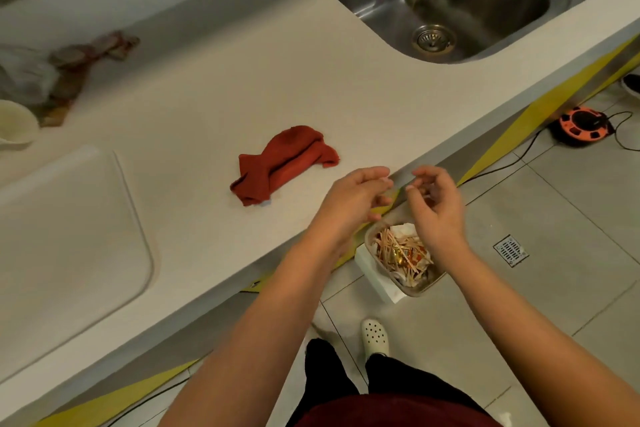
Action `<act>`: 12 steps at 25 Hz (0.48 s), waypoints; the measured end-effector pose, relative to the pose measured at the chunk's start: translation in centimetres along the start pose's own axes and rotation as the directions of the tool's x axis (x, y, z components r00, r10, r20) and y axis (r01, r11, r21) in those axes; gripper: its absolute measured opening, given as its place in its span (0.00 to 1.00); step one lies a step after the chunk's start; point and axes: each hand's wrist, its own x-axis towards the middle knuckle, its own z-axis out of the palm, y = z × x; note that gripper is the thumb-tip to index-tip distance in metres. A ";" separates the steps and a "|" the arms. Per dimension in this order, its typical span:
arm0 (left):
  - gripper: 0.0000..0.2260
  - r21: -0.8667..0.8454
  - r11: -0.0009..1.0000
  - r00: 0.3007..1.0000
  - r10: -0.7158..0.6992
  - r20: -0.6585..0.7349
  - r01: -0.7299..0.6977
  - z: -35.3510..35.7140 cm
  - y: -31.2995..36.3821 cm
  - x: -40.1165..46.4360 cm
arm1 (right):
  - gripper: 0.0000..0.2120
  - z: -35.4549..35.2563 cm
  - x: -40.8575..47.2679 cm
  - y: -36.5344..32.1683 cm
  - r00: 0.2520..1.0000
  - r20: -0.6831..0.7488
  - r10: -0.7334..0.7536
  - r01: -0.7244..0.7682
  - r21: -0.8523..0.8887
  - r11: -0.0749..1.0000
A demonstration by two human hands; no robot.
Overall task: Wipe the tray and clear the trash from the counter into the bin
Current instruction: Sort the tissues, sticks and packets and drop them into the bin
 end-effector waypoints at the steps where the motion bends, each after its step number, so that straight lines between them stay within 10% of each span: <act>1: 0.07 -0.019 0.999 0.999 0.031 -0.022 -0.031 -1.0 1.1 -0.6 | 0.12 0.7 0.4 -1.5 0.999 0.005 -0.053 0.053 0.019 0.998; 12: 0.07 -0.060 0.968 0.904 0.204 -0.375 -0.243 -17.1 8.1 -6.2 | 0.09 17.4 2.7 -12.4 0.940 0.250 -0.232 0.219 0.082 0.972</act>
